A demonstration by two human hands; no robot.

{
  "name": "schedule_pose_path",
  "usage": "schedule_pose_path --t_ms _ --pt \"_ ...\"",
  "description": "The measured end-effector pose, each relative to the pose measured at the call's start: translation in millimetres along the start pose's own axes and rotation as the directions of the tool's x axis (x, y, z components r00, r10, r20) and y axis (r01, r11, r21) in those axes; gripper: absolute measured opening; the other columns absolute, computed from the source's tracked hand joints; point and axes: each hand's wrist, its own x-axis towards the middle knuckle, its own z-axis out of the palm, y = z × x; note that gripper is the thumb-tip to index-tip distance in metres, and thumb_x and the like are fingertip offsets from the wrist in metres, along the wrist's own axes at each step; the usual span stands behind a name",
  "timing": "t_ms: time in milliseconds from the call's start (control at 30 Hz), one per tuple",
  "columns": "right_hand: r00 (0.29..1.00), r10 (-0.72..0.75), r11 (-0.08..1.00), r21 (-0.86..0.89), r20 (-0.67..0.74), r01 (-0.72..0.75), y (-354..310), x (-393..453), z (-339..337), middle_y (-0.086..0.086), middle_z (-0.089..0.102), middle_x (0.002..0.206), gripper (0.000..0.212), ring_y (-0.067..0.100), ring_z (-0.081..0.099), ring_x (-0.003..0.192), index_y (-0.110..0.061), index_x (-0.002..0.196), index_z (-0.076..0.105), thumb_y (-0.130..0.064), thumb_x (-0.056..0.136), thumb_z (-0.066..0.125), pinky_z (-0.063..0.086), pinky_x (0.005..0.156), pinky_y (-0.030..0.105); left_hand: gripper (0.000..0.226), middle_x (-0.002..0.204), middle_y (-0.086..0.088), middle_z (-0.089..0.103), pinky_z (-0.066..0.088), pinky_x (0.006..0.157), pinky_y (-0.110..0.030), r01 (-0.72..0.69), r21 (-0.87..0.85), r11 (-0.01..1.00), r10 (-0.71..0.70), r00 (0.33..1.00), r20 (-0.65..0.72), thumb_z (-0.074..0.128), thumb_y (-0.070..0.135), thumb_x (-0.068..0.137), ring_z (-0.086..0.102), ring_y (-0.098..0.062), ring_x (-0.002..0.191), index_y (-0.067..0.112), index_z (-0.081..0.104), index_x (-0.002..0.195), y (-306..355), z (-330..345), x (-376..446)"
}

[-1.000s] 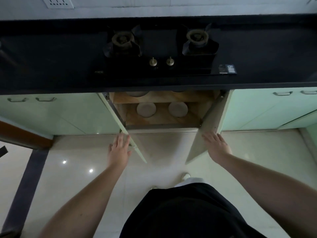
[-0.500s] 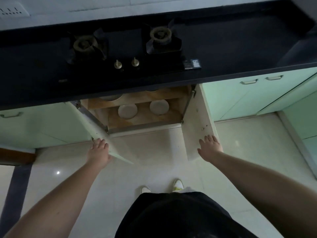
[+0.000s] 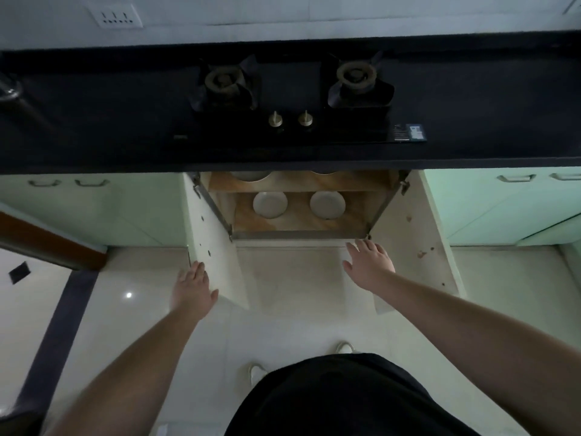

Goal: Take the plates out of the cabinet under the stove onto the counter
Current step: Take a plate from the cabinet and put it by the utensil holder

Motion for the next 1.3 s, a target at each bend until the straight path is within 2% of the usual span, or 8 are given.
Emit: schedule_pose_path --t_ms 133,333,600,867,1100,1233,1300 --pt "0.998 -0.027 0.998 0.056 -0.058 0.030 -60.6 9.3 -16.4 0.008 0.035 0.152 0.056 0.027 0.027 0.141 -0.017 0.147 0.031 -0.046 0.099 0.034 0.023 0.116 0.041 0.071 0.166 -0.012 0.006 0.007 0.121 -0.044 0.002 0.006 1.000 -0.003 1.000 0.019 0.020 0.050 0.103 0.000 -0.023 0.152 0.002 0.017 0.155 -33.9 18.3 -9.8" --pt "0.991 -0.089 0.996 -0.005 -0.097 0.089 -138.7 16.7 -27.6 0.007 0.032 0.154 0.059 0.026 0.025 0.144 -0.017 0.150 0.025 -0.049 0.100 0.031 0.020 0.117 0.041 0.066 0.166 -0.011 0.009 0.011 0.121 -0.041 -0.067 -0.100 0.993 0.065 0.998 -0.022 0.029 0.046 0.103 0.004 -0.021 0.152 0.005 0.022 0.154 -95.7 39.0 -10.4" --pt "0.990 -0.110 0.994 -0.038 -0.093 0.106 -192.3 16.0 -27.6 0.007 0.026 0.158 0.061 0.026 0.019 0.146 -0.019 0.151 0.022 -0.050 0.100 0.030 0.017 0.117 0.042 0.059 0.166 -0.010 0.008 0.011 0.121 -0.041 -0.055 -0.131 0.990 0.050 0.998 -0.042 0.032 0.040 0.104 0.002 -0.022 0.152 0.006 0.029 0.152 -144.7 65.3 -6.5" --pt "0.985 -0.109 0.993 -0.052 -0.134 0.103 -212.3 20.7 -39.0 0.006 0.022 0.160 0.062 0.025 0.016 0.147 -0.021 0.153 0.017 -0.052 0.100 0.026 0.016 0.119 0.042 0.057 0.161 -0.013 0.024 0.017 0.118 -0.043 -0.065 -0.162 0.985 0.050 0.994 -0.094 0.030 0.045 0.103 0.011 -0.026 0.151 0.009 0.037 0.147 -132.6 41.7 5.9" --pt "0.979 -0.100 0.995 -0.009 -0.176 0.100 -204.5 24.9 -48.7 0.005 0.023 0.160 0.063 0.024 0.016 0.147 -0.021 0.153 0.015 -0.053 0.099 0.023 0.015 0.118 0.041 0.059 0.164 -0.010 0.018 0.015 0.119 -0.044 -0.176 -0.243 0.954 0.125 0.969 -0.212 0.025 0.045 0.103 0.008 -0.025 0.151 0.013 0.026 0.152 -109.3 -1.5 30.0" --pt "0.971 -0.087 0.995 0.031 -0.223 0.097 -192.2 38.5 -57.2 0.005 0.024 0.159 0.064 0.023 0.017 0.147 -0.020 0.153 0.016 -0.053 0.099 0.023 0.014 0.118 0.039 0.062 0.162 -0.009 0.023 0.014 0.120 -0.045 -0.215 -0.314 0.925 0.107 0.939 -0.327 0.023 0.047 0.102 0.012 -0.026 0.151 0.016 0.018 0.156 -89.0 -41.4 51.7" --pt "0.968 -0.083 0.994 0.046 -0.238 0.096 -186.6 49.4 -59.8 0.005 0.026 0.159 0.064 0.022 0.018 0.147 -0.020 0.152 0.018 -0.053 0.099 0.024 0.014 0.118 0.039 0.066 0.163 -0.009 0.024 0.013 0.121 -0.046 -0.226 -0.328 0.918 0.099 0.927 -0.362 0.015 0.050 0.099 0.013 -0.026 0.151 0.017 0.016 0.156 -79.5 -57.9 63.9"
